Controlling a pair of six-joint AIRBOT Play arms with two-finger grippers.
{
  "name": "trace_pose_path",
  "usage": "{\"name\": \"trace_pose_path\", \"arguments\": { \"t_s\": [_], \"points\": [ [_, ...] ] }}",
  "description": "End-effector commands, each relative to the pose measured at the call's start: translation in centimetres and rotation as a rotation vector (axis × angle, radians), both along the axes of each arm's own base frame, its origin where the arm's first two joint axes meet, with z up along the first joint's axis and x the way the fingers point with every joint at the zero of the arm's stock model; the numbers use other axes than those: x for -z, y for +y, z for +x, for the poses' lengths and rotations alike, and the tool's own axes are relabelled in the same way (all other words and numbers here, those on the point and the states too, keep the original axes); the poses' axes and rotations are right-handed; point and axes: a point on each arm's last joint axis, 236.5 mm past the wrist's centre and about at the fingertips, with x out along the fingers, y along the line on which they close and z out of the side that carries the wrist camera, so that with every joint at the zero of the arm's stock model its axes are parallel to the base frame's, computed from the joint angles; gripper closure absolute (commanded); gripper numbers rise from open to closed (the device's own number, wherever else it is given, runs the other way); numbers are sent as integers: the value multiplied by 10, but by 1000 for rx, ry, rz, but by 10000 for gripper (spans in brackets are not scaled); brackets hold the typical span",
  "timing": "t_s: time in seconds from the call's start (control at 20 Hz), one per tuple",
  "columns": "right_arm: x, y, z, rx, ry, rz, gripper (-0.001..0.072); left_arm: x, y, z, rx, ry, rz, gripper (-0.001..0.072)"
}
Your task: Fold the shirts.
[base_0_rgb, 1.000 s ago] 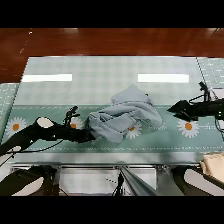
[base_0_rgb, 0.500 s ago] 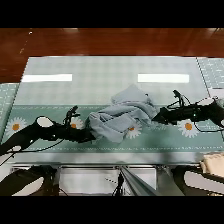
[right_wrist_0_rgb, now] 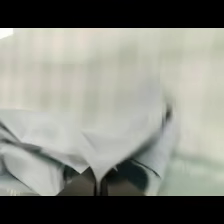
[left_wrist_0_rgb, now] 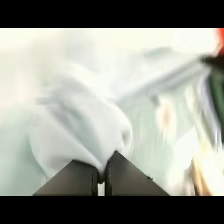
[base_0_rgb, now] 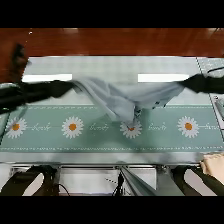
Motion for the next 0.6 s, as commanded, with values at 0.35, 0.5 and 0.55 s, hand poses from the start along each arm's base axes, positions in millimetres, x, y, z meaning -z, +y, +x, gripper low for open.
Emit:
{"name": "trace_pose_path", "arguments": {
  "t_s": [0.35, 0.5, 0.55],
  "points": [
    [-319, -7, -82, 276, -796, -310, 682, -279, 51, -83, -194, -730, 128, 680],
    [-362, 8, -116, 292, -899, -305, 682, -312, 33, -124, -140, -828, 169, 681],
    [-375, 14, -128, 293, -933, -305, 682, -318, 27, -136, -121, -836, 171, 680]
  ]
}}
